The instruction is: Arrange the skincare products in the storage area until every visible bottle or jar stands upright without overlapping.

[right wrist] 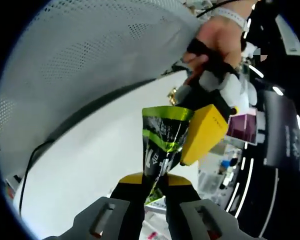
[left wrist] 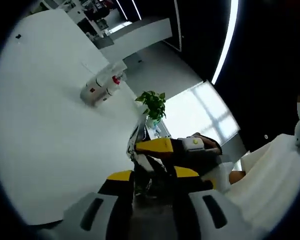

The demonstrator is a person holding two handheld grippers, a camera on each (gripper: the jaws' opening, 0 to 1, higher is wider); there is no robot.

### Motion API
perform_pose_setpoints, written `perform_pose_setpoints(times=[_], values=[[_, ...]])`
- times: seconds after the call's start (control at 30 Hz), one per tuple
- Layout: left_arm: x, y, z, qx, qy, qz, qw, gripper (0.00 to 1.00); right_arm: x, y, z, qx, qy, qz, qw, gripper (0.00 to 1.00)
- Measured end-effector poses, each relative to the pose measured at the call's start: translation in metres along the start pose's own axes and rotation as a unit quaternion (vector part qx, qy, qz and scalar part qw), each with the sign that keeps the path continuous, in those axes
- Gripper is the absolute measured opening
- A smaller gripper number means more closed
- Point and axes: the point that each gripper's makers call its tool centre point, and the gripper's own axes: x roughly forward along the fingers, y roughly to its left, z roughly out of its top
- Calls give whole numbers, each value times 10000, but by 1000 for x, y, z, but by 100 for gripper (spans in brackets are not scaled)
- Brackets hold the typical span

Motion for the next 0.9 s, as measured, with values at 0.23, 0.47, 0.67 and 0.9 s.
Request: perform_pose_setpoints(times=[0.23, 0.47, 0.67, 0.9], values=[[1, -7, -6, -229, 159, -254, 9993, 10, 1, 0, 0, -117, 51, -2, 9999, 8], [-7, -3, -3, -444, 187, -195, 9986, 1, 4, -7, 0, 57, 110, -103, 9999, 18], [-10, 1, 7, -479, -65, -156, 9987, 0, 6, -9, -4, 493, 141, -221, 9984, 39], [-14, 17, 15, -624, -336, 160, 9974, 0, 9, 0, -6, 1331, 145, -120, 9909, 51]])
